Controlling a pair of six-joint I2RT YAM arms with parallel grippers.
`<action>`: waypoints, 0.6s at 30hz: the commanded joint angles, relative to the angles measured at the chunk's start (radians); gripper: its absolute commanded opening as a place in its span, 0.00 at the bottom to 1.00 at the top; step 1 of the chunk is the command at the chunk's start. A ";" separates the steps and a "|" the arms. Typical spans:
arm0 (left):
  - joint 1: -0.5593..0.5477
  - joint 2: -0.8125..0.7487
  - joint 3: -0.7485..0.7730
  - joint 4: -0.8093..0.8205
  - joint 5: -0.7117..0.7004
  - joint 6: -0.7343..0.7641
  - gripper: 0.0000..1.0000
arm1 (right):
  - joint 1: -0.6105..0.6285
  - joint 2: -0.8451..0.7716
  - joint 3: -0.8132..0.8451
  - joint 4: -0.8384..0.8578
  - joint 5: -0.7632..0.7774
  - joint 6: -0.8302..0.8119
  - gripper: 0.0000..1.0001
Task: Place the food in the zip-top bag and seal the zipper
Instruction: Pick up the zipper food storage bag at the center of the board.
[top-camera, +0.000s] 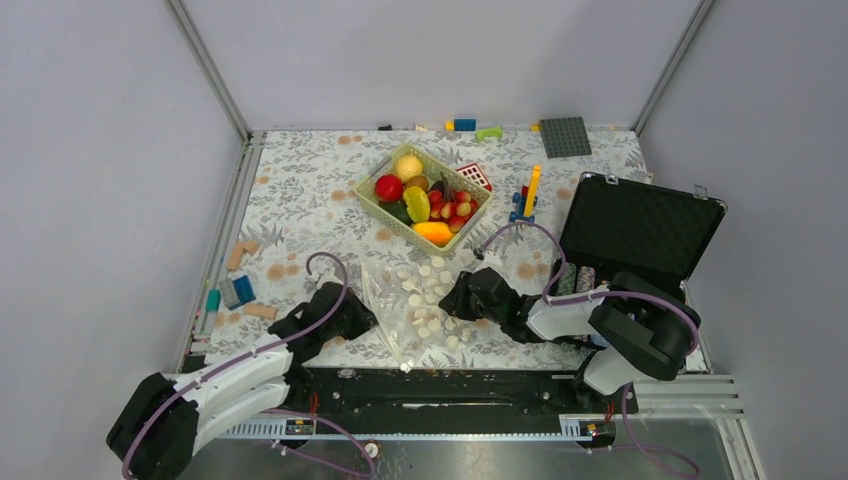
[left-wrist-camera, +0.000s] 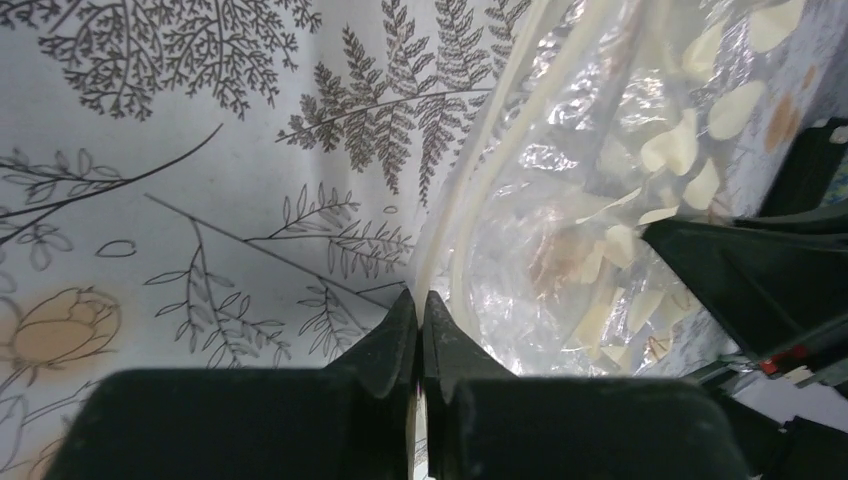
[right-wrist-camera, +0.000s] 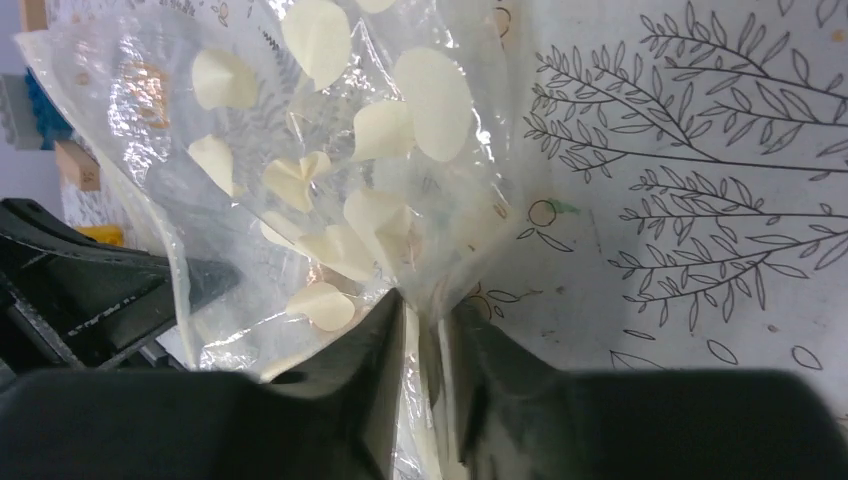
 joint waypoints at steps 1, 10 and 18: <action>0.003 -0.056 0.048 -0.128 0.002 0.078 0.00 | -0.005 -0.048 0.029 -0.133 -0.063 -0.156 0.40; 0.003 -0.372 0.384 -0.642 -0.270 0.143 0.00 | -0.003 -0.329 0.264 -0.514 -0.126 -0.504 1.00; 0.002 -0.173 0.859 -1.273 -0.733 -0.161 0.00 | -0.003 -0.399 0.379 -0.459 -0.222 -0.535 1.00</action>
